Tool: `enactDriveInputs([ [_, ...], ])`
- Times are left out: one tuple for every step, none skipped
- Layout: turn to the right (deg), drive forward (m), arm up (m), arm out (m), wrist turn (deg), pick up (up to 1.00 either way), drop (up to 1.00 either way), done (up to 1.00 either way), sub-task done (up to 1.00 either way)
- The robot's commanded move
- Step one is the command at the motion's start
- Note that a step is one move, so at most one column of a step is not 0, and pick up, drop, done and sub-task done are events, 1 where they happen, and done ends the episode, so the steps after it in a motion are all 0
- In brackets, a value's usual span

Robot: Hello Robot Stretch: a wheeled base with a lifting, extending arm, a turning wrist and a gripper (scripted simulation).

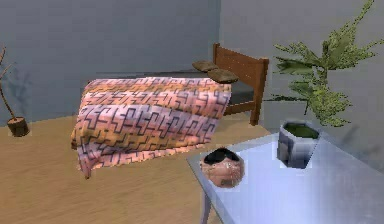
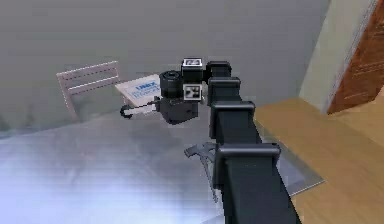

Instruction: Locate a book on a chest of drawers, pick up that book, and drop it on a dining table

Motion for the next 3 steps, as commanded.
enactDriveInputs([
  [27.0,0.0,0.0,0.0,0.0,0.0,0.0,0.0,0.0],
  [-45.0,0.0,0.0,0.0,0.0,0.0,0.0,0.0,0.0],
  [-45.0,0.0,0.0,0.0,0.0,0.0,0.0,0.0,0.0],
])
